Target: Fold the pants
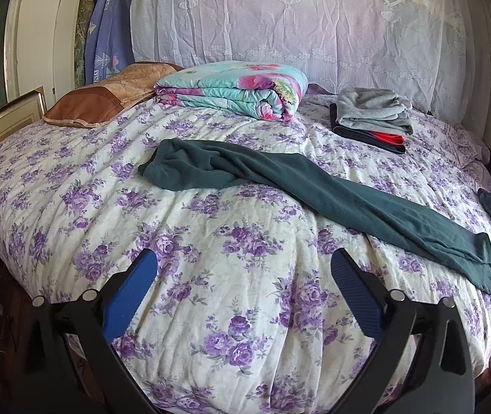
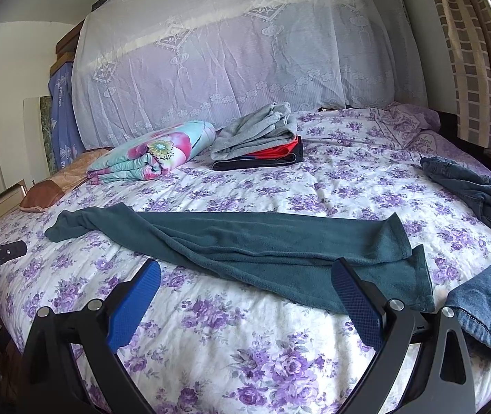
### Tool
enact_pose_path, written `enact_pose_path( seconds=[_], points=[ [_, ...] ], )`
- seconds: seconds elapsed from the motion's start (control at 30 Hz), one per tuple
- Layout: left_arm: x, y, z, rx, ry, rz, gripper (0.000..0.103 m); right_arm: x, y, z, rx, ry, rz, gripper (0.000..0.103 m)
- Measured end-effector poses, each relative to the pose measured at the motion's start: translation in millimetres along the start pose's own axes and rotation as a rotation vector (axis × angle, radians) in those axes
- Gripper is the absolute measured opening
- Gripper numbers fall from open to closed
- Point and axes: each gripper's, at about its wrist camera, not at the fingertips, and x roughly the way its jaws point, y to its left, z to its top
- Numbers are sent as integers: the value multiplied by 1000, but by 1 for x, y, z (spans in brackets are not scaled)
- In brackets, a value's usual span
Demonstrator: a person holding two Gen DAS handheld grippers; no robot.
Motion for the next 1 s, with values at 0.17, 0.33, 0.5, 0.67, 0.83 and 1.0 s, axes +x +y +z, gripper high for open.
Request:
enact_pose_path(
  seconds=[0.17,0.33,0.5,0.67,0.83,1.0],
  points=[
    [0,0,0,1,-1,-2,98,0,0,0,0,-1,-1,100],
    [0,0,0,-1,0,-1,98,0,0,0,0,-1,-1,100],
    [0,0,0,-1,1,-1,98,0,0,0,-1,1,-1,99],
    [0,0,0,-1,2,-1,98,1,1,0,-2,1,-1,100],
    [0,0,0,-2,2,0,98,1,1,0,-4,3,-1,99],
    [0,0,1,-2,3,0,98,1,1,-1,-5,4,-2,100]
  ],
)
